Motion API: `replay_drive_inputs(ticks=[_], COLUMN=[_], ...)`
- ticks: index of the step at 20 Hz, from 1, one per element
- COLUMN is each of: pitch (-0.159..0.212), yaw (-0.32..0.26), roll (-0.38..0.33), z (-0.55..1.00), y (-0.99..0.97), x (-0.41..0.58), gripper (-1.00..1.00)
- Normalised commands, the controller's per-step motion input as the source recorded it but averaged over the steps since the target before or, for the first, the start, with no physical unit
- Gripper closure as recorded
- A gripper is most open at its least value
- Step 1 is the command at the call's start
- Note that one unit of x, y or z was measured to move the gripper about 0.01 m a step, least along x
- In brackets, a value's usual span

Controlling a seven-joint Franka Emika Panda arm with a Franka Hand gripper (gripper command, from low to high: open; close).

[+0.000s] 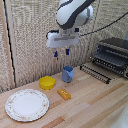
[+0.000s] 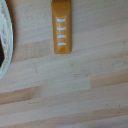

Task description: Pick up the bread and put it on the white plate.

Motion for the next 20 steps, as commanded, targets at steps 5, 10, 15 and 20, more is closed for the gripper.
replay_drive_inputs(ticks=[5, 10, 15, 20], pitch=[0.011, 0.019, 0.003, 0.0], yaw=[0.001, 0.0, 0.001, 0.0], roll=[-0.057, -0.038, -0.017, -0.043], z=[-0.33, -0.27, -0.34, -0.47], y=[0.24, 0.2, 0.07, 0.08], x=[-0.332, -0.453, -0.345, -0.218], gripper=[-1.0, -1.0, -1.0, -1.0])
